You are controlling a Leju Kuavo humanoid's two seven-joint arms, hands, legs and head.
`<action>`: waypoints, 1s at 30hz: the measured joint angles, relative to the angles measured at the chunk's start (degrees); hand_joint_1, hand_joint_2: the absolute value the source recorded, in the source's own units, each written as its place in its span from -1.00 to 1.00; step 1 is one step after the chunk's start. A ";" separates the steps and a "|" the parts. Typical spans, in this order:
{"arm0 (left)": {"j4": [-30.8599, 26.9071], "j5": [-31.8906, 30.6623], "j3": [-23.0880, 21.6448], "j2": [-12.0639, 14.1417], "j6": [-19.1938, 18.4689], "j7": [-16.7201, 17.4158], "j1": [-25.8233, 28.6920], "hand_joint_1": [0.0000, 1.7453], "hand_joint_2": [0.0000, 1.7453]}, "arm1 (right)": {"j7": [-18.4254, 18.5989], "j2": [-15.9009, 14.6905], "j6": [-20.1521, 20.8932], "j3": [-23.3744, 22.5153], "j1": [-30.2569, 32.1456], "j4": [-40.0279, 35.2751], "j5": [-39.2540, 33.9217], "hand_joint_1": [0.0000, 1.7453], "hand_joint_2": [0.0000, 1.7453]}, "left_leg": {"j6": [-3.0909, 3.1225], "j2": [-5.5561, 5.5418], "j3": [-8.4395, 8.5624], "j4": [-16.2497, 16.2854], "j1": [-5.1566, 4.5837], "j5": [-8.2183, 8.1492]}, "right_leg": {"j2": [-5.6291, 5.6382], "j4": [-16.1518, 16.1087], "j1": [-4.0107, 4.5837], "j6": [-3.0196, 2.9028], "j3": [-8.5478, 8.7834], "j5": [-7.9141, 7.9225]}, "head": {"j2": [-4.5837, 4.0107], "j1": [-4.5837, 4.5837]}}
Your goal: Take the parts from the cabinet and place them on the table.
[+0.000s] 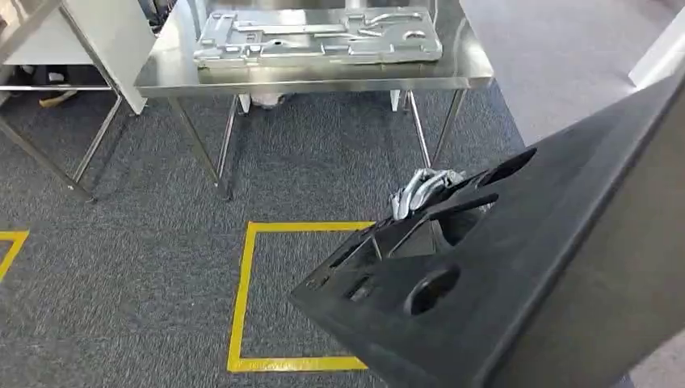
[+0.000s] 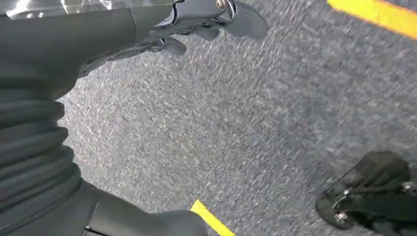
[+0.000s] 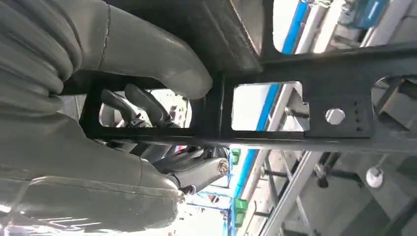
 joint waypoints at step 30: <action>0.00 -0.92 -1.05 0.85 -0.35 -0.20 -0.08 -1.00 1.00 | 0.96 0.18 -3.85 0.35 -1.18 -0.18 1.38 1.00 1.00 | 0.50 -1.41 0.57 -1.00 -0.16 0.52 | 0.67 -0.47 0.63 -0.10 -0.63 1.25 | 0.00 0.76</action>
